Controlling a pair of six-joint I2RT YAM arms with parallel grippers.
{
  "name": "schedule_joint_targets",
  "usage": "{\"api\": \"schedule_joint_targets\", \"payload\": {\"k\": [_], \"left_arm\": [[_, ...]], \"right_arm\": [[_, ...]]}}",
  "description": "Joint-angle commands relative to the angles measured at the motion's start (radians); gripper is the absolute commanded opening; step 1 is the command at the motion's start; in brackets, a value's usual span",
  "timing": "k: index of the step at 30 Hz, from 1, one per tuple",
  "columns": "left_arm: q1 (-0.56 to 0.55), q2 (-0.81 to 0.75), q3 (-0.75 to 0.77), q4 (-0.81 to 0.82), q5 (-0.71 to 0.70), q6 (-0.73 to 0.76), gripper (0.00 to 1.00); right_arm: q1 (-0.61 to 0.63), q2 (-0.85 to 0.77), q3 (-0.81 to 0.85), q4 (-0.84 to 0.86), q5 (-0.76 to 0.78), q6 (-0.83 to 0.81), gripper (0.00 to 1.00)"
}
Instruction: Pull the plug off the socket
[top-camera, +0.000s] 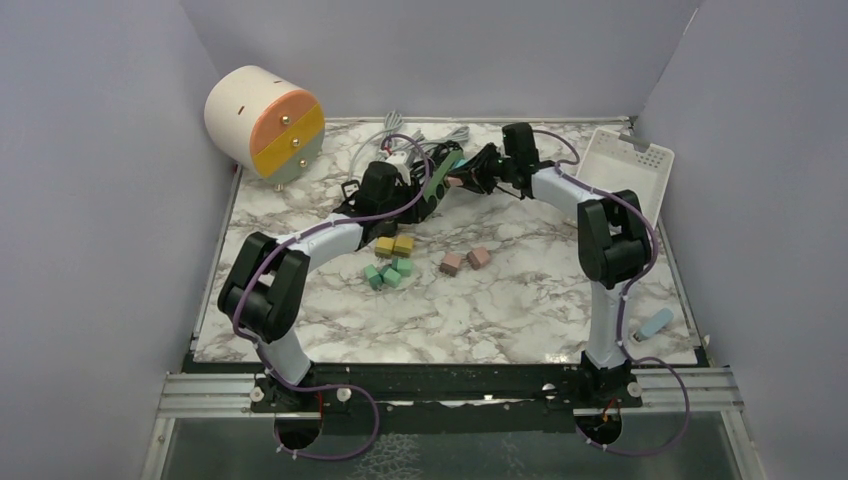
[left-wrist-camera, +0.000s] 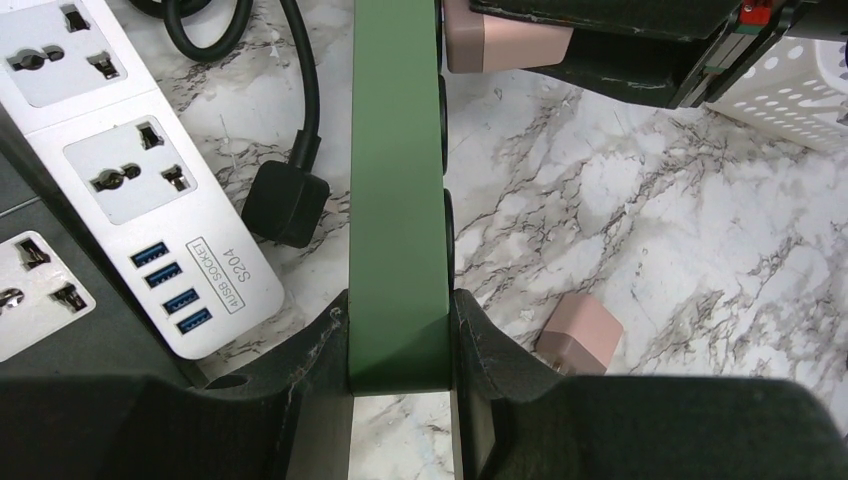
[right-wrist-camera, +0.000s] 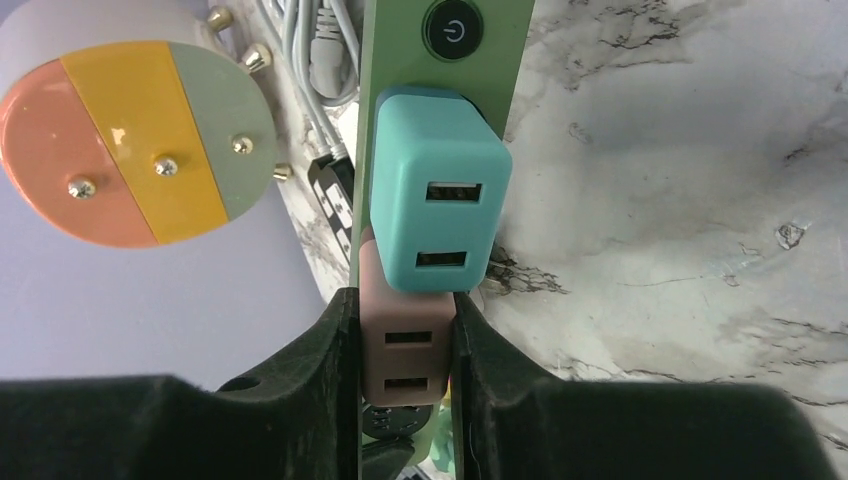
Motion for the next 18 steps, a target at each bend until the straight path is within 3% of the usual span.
{"api": "schedule_joint_targets", "payload": {"k": [1,3,6,9,14,18], "left_arm": [[-0.001,-0.044,0.02,0.098,-0.014,0.028,0.0],[0.0,-0.028,0.039,0.064,-0.043,0.022,0.0],[-0.001,-0.008,0.055,0.036,-0.069,0.005,0.0],[-0.001,0.019,0.067,0.03,-0.084,-0.022,0.0],[0.0,0.068,0.095,0.019,-0.095,-0.066,0.0],[0.0,0.078,0.109,0.017,-0.099,-0.076,0.0]], "right_arm": [[0.0,0.034,0.043,0.019,-0.006,-0.086,0.01],[0.0,0.035,0.084,-0.033,-0.007,-0.137,0.01],[0.006,0.012,0.155,-0.192,0.125,-0.236,0.01],[0.006,-0.089,0.056,-0.136,0.227,-0.215,0.01],[0.003,-0.217,-0.243,0.313,0.006,-0.027,0.01],[0.005,-0.168,-0.399,0.74,-0.239,0.195,0.01]]}}
